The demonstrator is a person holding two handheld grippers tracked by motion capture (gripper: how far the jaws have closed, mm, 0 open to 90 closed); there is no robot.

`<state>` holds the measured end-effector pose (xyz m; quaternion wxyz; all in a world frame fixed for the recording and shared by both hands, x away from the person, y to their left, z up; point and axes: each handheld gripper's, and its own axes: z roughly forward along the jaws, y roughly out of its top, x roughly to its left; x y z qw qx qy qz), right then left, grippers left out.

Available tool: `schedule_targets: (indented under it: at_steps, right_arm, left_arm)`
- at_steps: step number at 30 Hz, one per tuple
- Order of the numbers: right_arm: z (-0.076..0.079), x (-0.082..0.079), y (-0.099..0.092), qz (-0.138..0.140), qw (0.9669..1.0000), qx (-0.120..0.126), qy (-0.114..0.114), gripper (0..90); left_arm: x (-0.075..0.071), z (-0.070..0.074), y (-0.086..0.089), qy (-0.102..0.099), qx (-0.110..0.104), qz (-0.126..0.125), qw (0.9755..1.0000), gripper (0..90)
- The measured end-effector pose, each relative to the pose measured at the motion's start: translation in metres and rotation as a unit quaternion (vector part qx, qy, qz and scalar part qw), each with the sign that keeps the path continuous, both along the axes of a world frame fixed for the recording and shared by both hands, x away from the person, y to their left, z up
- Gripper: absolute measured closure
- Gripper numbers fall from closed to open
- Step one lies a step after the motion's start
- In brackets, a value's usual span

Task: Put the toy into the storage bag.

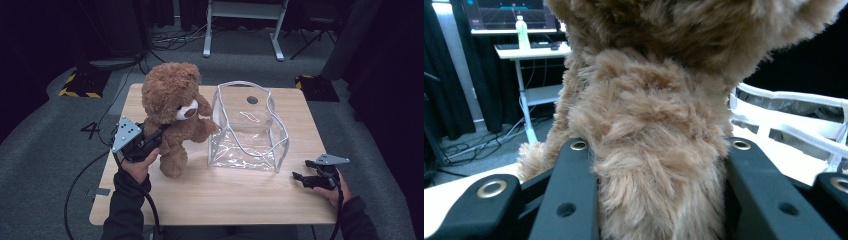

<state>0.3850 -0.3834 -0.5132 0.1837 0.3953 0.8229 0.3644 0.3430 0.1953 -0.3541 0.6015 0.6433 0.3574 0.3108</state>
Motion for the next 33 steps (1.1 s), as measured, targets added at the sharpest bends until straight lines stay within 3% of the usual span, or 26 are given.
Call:
schedule_targets:
  at_steps: [21,33]
  right_arm:
    - [0.0,0.0,0.0,-0.001,1.0,0.0,0.0,20.0]
    - [0.0,0.0,0.0,-0.001,1.0,0.0,0.0,20.0]
  left_arm:
    - [0.009,0.037,-0.008,-0.028,-0.012,-0.01,0.9995,66.2]
    - [0.016,0.069,-0.023,-0.047,-0.006,-0.013,0.9988,66.1]
